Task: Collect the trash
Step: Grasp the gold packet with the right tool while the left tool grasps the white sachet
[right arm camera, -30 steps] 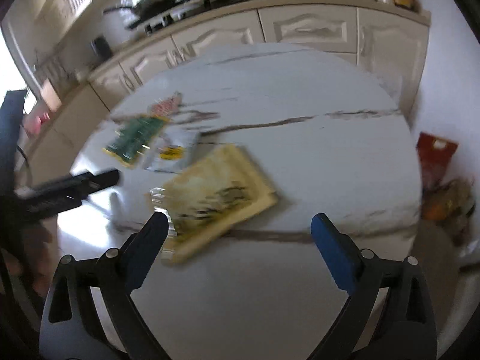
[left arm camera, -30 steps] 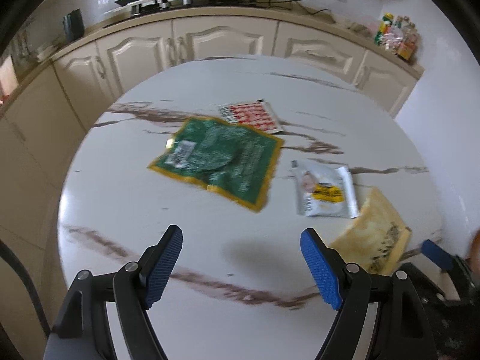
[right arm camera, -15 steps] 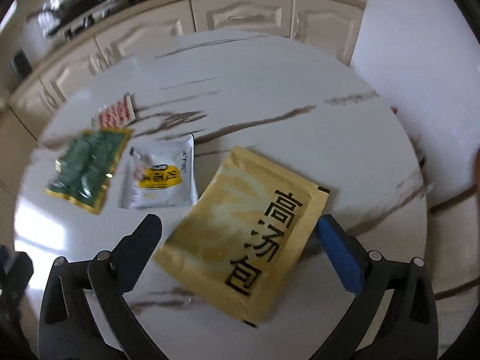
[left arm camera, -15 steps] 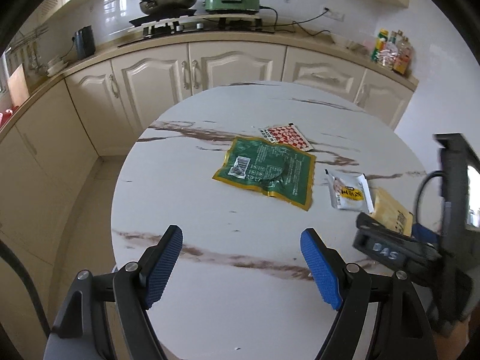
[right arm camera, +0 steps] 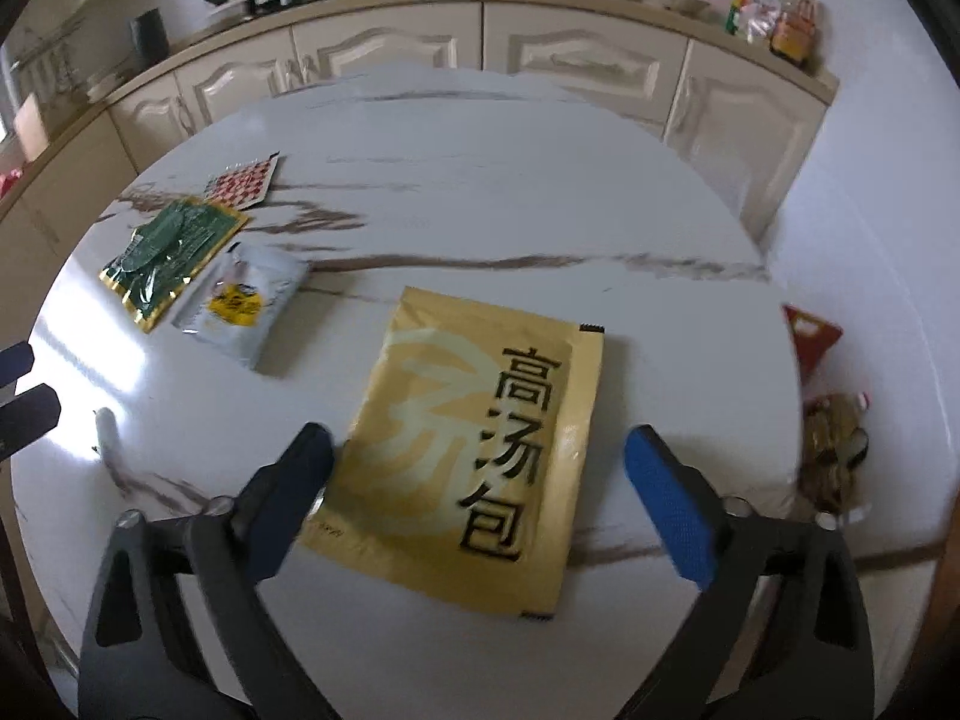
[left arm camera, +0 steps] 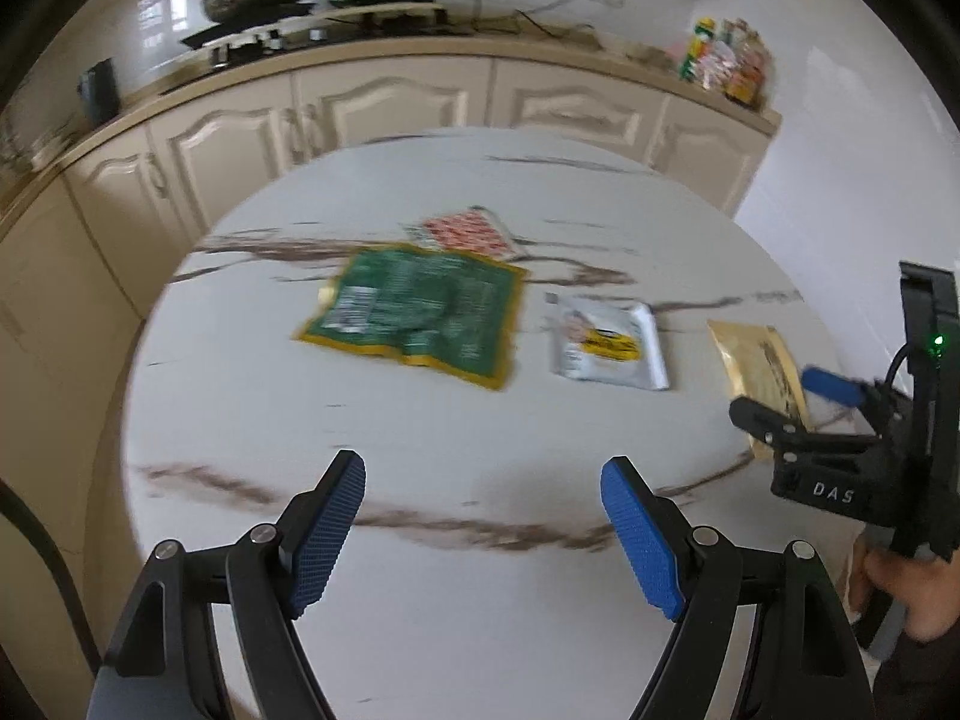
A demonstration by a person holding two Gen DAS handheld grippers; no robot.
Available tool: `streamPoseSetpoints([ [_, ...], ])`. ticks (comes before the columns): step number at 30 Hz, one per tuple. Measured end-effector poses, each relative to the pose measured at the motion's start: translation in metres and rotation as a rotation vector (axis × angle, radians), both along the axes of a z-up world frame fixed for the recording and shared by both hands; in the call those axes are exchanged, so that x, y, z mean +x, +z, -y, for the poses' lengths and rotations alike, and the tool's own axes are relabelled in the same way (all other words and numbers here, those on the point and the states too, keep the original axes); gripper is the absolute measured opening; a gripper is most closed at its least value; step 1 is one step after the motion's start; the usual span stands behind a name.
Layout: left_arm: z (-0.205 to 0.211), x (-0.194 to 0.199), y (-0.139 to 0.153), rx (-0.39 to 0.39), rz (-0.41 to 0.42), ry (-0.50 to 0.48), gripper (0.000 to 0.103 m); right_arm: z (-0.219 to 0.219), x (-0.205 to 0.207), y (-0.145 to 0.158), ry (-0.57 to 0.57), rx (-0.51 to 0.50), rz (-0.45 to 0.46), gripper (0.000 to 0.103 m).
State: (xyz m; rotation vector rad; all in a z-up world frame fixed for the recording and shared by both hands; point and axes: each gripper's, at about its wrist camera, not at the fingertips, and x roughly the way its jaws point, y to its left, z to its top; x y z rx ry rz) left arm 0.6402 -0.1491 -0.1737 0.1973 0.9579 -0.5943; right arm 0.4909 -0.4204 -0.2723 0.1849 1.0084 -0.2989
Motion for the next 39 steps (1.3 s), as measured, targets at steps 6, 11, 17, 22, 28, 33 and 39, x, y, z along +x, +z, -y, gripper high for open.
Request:
streamPoseSetpoints([
  [6,0.053,0.011,-0.016,0.018,-0.069,-0.021,0.077,0.019,-0.001,0.002,0.087,0.000,0.031,0.071],
  [11,0.098,0.022,-0.031,0.118,-0.025,-0.007,0.078,0.021,-0.007,0.001,0.142,-0.002,0.072,0.063],
  [17,0.126,0.032,-0.036,0.130,-0.022,-0.013,0.078,0.028,-0.012,0.002,0.168,0.037,0.107,0.063],
  [22,0.140,0.038,-0.040,0.121,-0.002,-0.013,0.080,0.034,-0.013,0.002,0.173,0.080,0.130,0.062],
  [28,0.141,0.036,-0.040,0.091,0.028,-0.072,0.052,0.034,-0.012,0.002,0.172,0.100,0.146,0.062],
  [33,0.135,0.038,-0.040,0.050,0.012,-0.098,0.009,0.031,-0.009,0.001,0.175,0.116,0.157,0.062],
  [39,0.127,0.037,-0.039,0.022,-0.012,-0.110,0.006,0.031,-0.006,0.002,0.174,0.169,0.179,0.061],
])
